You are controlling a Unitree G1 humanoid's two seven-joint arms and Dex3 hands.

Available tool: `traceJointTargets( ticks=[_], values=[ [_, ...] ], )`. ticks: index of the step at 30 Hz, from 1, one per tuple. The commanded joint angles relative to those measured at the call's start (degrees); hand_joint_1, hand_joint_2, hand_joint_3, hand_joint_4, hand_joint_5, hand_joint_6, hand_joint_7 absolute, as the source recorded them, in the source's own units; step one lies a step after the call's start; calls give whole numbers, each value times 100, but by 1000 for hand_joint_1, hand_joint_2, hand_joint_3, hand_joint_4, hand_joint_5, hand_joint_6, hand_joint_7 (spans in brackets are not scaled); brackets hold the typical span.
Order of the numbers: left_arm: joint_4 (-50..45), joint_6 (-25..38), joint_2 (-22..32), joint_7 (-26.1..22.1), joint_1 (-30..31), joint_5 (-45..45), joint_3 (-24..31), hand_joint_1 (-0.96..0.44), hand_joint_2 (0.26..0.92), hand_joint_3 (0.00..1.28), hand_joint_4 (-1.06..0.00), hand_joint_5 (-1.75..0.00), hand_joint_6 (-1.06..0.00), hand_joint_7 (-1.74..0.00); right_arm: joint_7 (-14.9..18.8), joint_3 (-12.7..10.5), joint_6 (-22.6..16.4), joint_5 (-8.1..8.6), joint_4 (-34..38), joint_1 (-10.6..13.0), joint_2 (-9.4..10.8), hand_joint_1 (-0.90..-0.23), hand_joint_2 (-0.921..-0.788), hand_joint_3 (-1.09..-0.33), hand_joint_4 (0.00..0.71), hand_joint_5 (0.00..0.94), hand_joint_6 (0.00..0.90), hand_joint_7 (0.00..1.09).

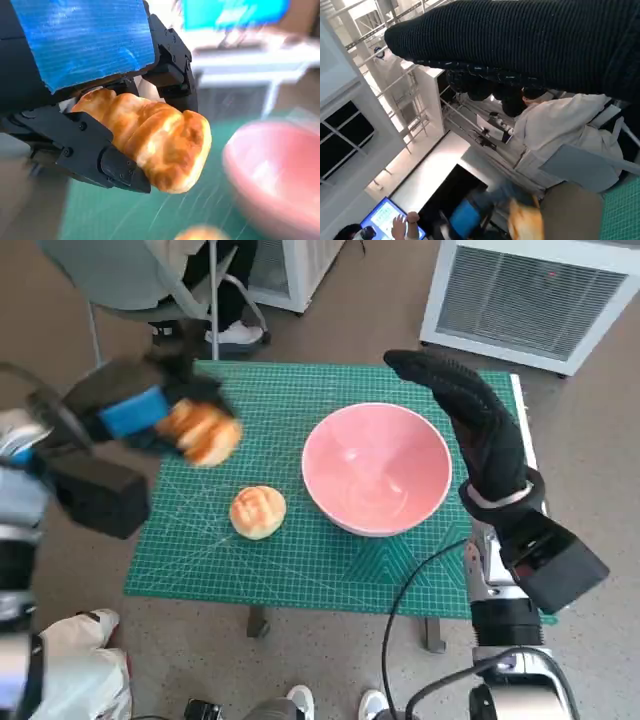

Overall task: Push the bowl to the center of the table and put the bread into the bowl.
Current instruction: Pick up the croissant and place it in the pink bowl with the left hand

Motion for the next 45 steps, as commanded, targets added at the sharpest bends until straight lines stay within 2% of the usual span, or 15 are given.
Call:
traceJointTargets(
  ticks=[1,8,13,17,21,27,31,33,35,36,37,38,40,43,45],
  values=[
    [89,-26,-497,102,-423,261,-282,-1,920,74,-610,-1145,-693,-1195,104,-30,22,83,63,120,-71,-619,-921,-814,276,107,-1,732],
    [990,1,-1203,199,-1014,541,-646,-1,920,72,-612,-1164,-695,-1174,161,-71,13,137,46,144,-117,-608,-921,-817,273,116,-1,732],
    [1767,187,-1700,568,-1318,872,-904,-1,920,70,-601,-1196,-706,-1141,182,-84,20,197,-30,200,-169,-604,-921,-816,271,121,-1,731],
    [2381,331,-2061,839,-1510,1071,-1081,-1,920,66,-590,-1294,-732,-1027,175,-101,8,212,-86,249,-217,-605,-921,-814,266,123,-1,729],
    [2839,384,-2324,977,-1624,1166,-1203,-1,920,75,-598,-1155,-709,-1179,151,-125,13,221,-135,284,-245,-606,-921,-811,263,126,-1,727],
    [3258,488,-2598,1072,-1645,1210,-1291,-2,920,69,-623,-1161,-691,-1173,99,-196,-31,183,-140,306,-262,-599,-921,-805,270,134,-1,724],
    [3395,526,-2701,1099,-1588,1233,-1361,-1,919,58,-673,-1091,-671,-1211,41,-240,-66,122,-138,315,-274,-592,-921,-803,271,137,-1,724],
    [3443,568,-2734,1064,-1546,1225,-1387,-2,920,78,-688,-1128,-607,-1219,7,-252,-77,93,-155,323,-272,-591,-921,-802,271,138,-1,723],
    [3476,637,-2753,970,-1498,1218,-1415,168,920,162,-585,-1277,-441,-1023,-22,-265,-94,76,-161,329,-276,-591,-921,-802,271,139,-1,723],
    [3486,669,-2757,920,-1477,1216,-1430,107,896,164,-468,-1135,-352,-945,-35,-270,-101,70,-160,330,-277,-592,-921,-800,272,139,-1,720],
    [3486,712,-2762,842,-1457,1216,-1452,15,871,149,-340,-841,-226,-828,-49,-278,-108,67,-155,331,-278,-593,-921,-799,272,140,-1,715],
    [3482,739,-2763,789,-1445,1214,-1468,-21,858,135,-272,-707,-181,-763,-61,-281,-113,63,-155,332,-276,-594,-921,-798,272,140,-1,713],
    [3454,814,-2765,637,-1440,1206,-1498,-109,827,83,-117,-319,-73,-578,-76,-290,-125,68,-141,333,-276,-600,-921,-795,273,141,-1,706],
    [3366,917,-2721,347,-1465,1187,-1524,-163,800,47,-38,-104,-23,-429,-99,-306,-146,83,-101,326,-268,-605,-921,-793,274,141,-1,702],
    [3273,917,-2660,243,-1455,1176,-1524,-208,788,31,-15,-42,-9,-357,-119,-308,-147,86,-91,324,-254,-608,-921,-791,274,141,-1,700]
  ],
)
